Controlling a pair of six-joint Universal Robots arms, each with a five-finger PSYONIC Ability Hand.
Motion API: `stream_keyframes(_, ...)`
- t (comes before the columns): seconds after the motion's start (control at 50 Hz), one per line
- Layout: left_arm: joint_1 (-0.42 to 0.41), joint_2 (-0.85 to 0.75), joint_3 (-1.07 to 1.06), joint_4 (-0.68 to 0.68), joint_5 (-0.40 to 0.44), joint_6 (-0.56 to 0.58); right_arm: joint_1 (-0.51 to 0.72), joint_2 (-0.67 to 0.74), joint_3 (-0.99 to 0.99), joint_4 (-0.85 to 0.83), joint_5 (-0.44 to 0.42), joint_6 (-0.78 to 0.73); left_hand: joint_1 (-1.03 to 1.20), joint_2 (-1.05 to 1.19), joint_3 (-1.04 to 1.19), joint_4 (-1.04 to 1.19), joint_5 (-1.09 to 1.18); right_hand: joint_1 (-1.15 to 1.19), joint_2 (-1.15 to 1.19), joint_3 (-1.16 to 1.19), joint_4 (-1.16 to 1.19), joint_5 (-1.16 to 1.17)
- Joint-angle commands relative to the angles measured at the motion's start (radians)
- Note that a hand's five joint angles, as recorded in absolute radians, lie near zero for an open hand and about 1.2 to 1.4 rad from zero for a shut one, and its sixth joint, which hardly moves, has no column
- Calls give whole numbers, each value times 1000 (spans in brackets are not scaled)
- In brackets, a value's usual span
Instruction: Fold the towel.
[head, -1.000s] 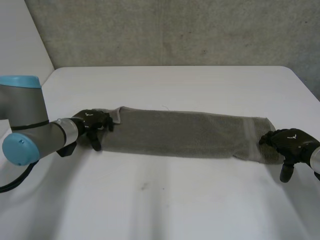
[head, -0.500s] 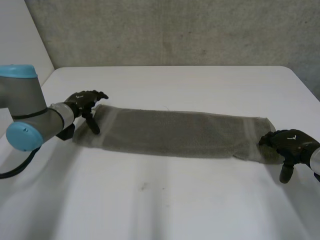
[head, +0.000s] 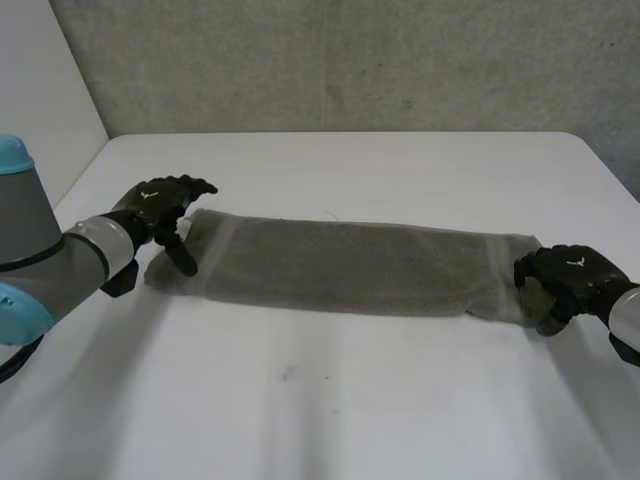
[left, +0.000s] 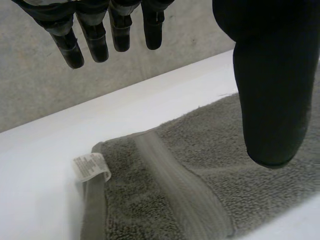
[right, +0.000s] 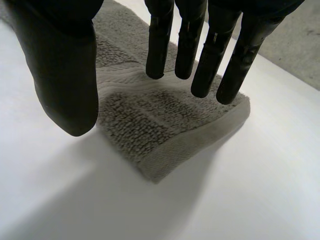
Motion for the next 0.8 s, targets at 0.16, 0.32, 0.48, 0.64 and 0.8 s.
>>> stream_keyframes(0.16, 1, 26, -74, 69, 51, -6, 1, 104, -53, -36, 24, -20, 4, 9, 9, 9, -20, 113, 116, 113, 116, 112)
stream_keyframes(0.32, -1, 35, -88, 82, 49, -9, -8, 114, -88, -41, 25, -34, 4, 9, 9, 9, -20, 829, 832, 829, 832, 827)
stream_keyframes(0.48, 3, 65, -117, 83, 49, -9, -91, 106, -191, -71, 41, -71, 4, 9, 9, 9, -20, 829, 832, 829, 832, 827)
stream_keyframes(0.64, 16, 127, -163, 83, 51, -9, -185, 131, -373, 32, 152, -292, 4, 9, 9, 9, -20, 829, 832, 829, 832, 827)
stream_keyframes(0.8, 27, 161, -179, 88, 49, -10, 79, 108, -585, 107, 189, -257, 4, 9, 9, 9, -20, 829, 832, 829, 832, 827)
